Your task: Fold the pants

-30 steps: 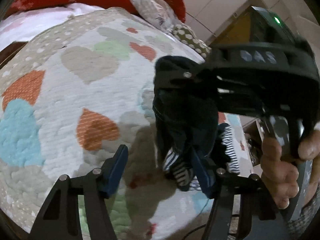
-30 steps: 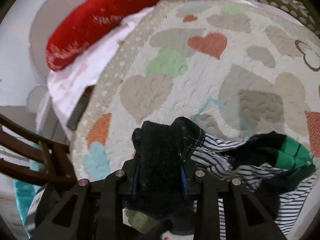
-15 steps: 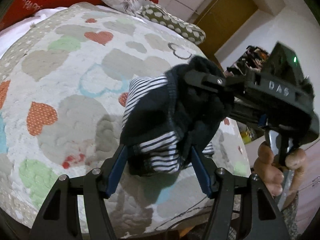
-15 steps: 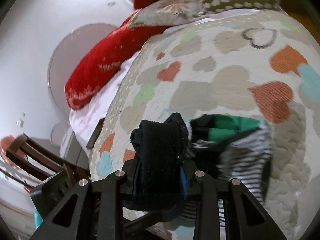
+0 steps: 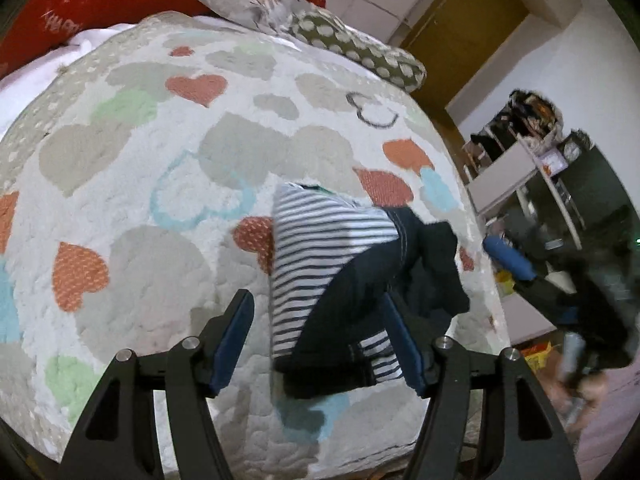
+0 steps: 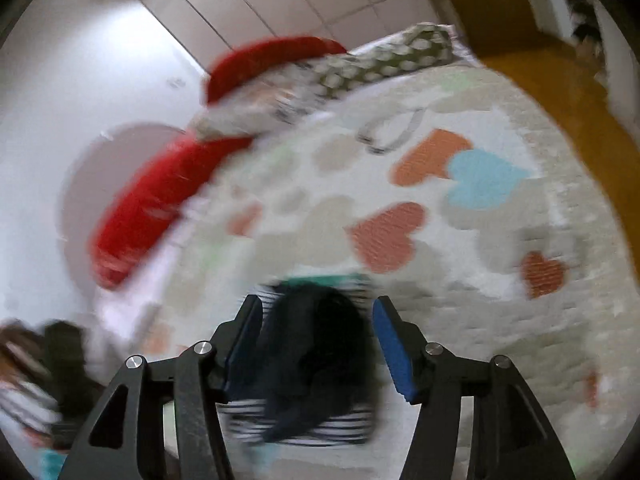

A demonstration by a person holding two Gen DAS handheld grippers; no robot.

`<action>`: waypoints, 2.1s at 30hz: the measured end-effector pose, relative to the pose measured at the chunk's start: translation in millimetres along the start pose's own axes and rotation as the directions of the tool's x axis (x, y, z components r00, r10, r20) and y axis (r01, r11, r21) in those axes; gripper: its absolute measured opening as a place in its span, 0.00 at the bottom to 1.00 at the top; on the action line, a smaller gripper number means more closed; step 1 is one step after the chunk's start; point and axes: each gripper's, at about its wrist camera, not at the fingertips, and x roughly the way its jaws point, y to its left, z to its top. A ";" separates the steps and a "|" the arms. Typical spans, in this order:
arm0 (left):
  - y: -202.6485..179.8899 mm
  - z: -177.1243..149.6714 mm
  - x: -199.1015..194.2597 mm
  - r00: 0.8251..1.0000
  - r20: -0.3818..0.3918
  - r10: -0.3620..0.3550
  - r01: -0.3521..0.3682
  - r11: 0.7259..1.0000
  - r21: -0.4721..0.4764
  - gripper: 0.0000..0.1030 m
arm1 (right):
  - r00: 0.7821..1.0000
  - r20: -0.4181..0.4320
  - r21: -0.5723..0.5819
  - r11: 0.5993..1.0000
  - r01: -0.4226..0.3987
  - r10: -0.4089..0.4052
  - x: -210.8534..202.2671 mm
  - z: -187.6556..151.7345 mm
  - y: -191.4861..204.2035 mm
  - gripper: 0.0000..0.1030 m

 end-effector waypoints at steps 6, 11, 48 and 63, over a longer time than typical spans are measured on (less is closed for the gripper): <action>5.6 -21.4 41.2 0.990 -0.131 0.046 -0.047 0.999 -0.004 0.63 | 0.953 -0.058 0.157 0.946 -0.285 0.297 28.1 -18.0 -10.7 0.60; 8.6 -21.3 40.4 0.990 -0.136 0.024 -0.026 1.000 -0.016 0.69 | 0.984 -0.080 0.236 0.962 -0.140 0.162 47.5 -40.6 -40.2 0.59; -25.1 28.7 -1.3 0.988 0.064 0.140 -0.147 0.981 0.123 0.73 | 0.988 0.136 0.064 0.996 0.060 -0.068 -6.0 -89.8 -17.2 0.63; -29.7 -34.9 -106.3 0.844 0.454 0.285 -0.362 0.928 0.091 1.00 | 0.957 0.168 -0.060 0.967 0.249 -0.236 -28.2 -113.5 28.4 0.67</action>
